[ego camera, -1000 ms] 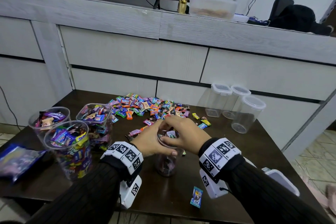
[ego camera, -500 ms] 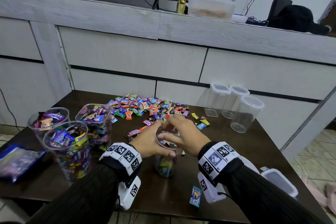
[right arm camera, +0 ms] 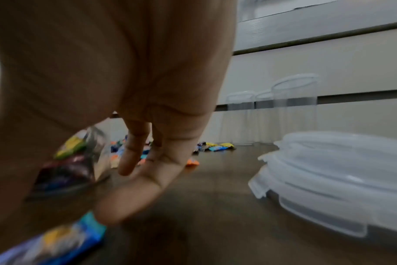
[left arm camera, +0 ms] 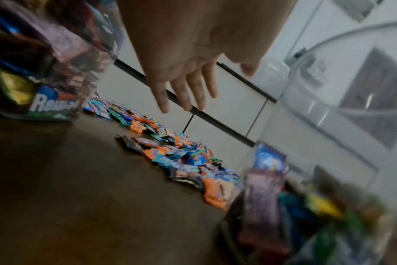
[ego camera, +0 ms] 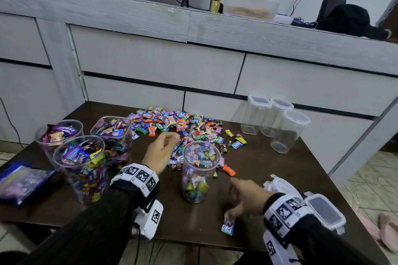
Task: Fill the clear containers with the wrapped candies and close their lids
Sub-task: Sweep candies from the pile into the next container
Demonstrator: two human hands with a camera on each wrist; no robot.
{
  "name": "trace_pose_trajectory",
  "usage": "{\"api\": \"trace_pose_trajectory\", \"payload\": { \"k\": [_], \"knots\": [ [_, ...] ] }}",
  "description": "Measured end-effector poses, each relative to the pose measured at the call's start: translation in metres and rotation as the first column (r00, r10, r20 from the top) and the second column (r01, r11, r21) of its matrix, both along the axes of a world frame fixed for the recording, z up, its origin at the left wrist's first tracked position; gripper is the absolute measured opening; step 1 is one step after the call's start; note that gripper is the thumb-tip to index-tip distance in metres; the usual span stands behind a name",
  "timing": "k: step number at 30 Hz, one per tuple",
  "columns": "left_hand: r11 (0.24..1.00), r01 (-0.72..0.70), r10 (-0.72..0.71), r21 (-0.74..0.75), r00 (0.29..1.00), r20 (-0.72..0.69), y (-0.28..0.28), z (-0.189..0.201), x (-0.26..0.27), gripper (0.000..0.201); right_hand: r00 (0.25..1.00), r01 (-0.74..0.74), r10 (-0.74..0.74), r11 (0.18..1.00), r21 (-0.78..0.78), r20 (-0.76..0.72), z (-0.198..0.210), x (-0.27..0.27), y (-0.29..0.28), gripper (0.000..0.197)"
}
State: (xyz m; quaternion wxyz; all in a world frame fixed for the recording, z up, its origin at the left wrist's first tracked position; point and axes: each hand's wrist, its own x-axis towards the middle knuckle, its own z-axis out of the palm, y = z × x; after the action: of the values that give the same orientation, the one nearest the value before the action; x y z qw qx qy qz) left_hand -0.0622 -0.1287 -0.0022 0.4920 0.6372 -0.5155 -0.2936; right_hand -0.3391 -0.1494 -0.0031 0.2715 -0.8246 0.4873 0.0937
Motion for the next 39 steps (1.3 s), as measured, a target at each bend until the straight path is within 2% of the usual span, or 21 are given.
{"api": "trace_pose_trajectory", "payload": {
  "k": [1, 4, 6, 8, 9, 11, 12, 14, 16, 19, 22, 24, 27, 30, 32, 35, 39],
  "knots": [
    [0.997, -0.035, 0.028, 0.069, 0.995, 0.094, -0.003, -0.005, 0.003, 0.040, 0.999, -0.022, 0.023, 0.999, 0.036, -0.032, -0.007, 0.001, 0.003, 0.058],
    [0.950, -0.090, -0.042, 0.297, 0.911, 0.409, -0.009, -0.020, 0.007, 0.051, 0.999, -0.042, 0.042, 0.997, 0.066, -0.001, -0.020, 0.007, 0.001, 0.046],
    [0.912, -0.143, -0.079, 0.383, 0.857, 0.510, -0.011, -0.029, 0.007, 0.060, 0.999, -0.017, 0.016, 1.000, 0.024, 0.034, -0.021, 0.011, -0.010, 0.031],
    [0.876, -0.192, -0.097, 0.443, 0.829, 0.551, -0.016, -0.037, 0.008, 0.070, 0.999, 0.032, -0.032, 0.993, -0.110, 0.002, -0.021, 0.015, -0.024, 0.026],
    [0.858, -0.215, -0.102, 0.466, 0.819, 0.565, -0.019, -0.039, 0.008, 0.074, 0.996, 0.079, -0.085, 0.976, -0.205, -0.022, -0.023, 0.018, -0.031, 0.036],
    [0.843, -0.263, -0.079, 0.469, 0.802, 0.592, -0.027, -0.042, 0.010, 0.082, 0.969, 0.194, -0.236, 0.908, -0.372, -0.069, -0.029, 0.023, -0.046, 0.071],
    [0.843, -0.289, -0.048, 0.454, 0.800, 0.599, -0.032, -0.042, 0.012, 0.085, 0.951, 0.247, -0.300, 0.883, -0.400, -0.075, -0.033, 0.025, -0.053, 0.089],
    [0.839, -0.335, 0.019, 0.429, 0.807, 0.591, -0.043, -0.042, 0.017, 0.091, 0.925, 0.342, -0.376, 0.880, -0.329, -0.044, -0.041, 0.032, -0.069, 0.117],
    [0.818, -0.333, 0.005, 0.469, 0.819, 0.574, -0.055, -0.042, 0.021, 0.103, 0.915, 0.389, -0.404, 0.885, -0.256, -0.008, -0.049, 0.039, -0.086, 0.127],
    [0.780, -0.206, -0.201, 0.591, 0.812, 0.548, -0.069, -0.046, 0.018, 0.117, 0.930, 0.367, -0.364, 0.907, -0.209, 0.051, -0.055, 0.054, -0.107, 0.116],
    [0.789, -0.090, -0.360, 0.607, 0.733, 0.577, -0.079, -0.056, 0.006, 0.127, 0.969, 0.247, -0.244, 0.957, -0.153, 0.042, -0.054, 0.073, -0.121, 0.122],
    [0.813, -0.050, -0.410, 0.580, 0.658, 0.632, -0.085, -0.059, -0.003, 0.127, 0.987, 0.155, -0.146, 0.977, -0.146, 0.073, -0.053, 0.087, -0.128, 0.119],
    [0.806, 0.054, -0.496, 0.590, 0.606, 0.622, -0.099, -0.054, -0.006, 0.127, 0.992, 0.073, -0.052, 0.980, -0.185, 0.117, -0.050, 0.106, -0.138, 0.099],
    [0.779, 0.164, -0.581, 0.606, 0.551, 0.598, -0.112, -0.047, 0.000, 0.125, 0.999, -0.032, 0.037, 0.965, -0.261, 0.015, -0.050, 0.117, -0.147, 0.098],
    [0.776, 0.195, -0.599, 0.599, 0.526, 0.604, -0.117, -0.047, 0.003, 0.121, 0.993, -0.119, 0.107, 0.937, -0.329, -0.055, -0.051, 0.118, -0.153, 0.099],
    [0.825, 0.111, -0.523, 0.554, 0.519, 0.675, -0.118, -0.053, 0.003, 0.105, 0.989, -0.149, 0.121, 0.884, -0.443, -0.090, -0.051, 0.115, -0.155, 0.094],
    [0.893, 0.003, -0.407, 0.450, 0.433, 0.804, -0.117, -0.056, 0.001, 0.080, 0.985, -0.170, 0.133, 0.881, -0.442, -0.114, -0.048, 0.116, -0.154, 0.071]
  ]
}}
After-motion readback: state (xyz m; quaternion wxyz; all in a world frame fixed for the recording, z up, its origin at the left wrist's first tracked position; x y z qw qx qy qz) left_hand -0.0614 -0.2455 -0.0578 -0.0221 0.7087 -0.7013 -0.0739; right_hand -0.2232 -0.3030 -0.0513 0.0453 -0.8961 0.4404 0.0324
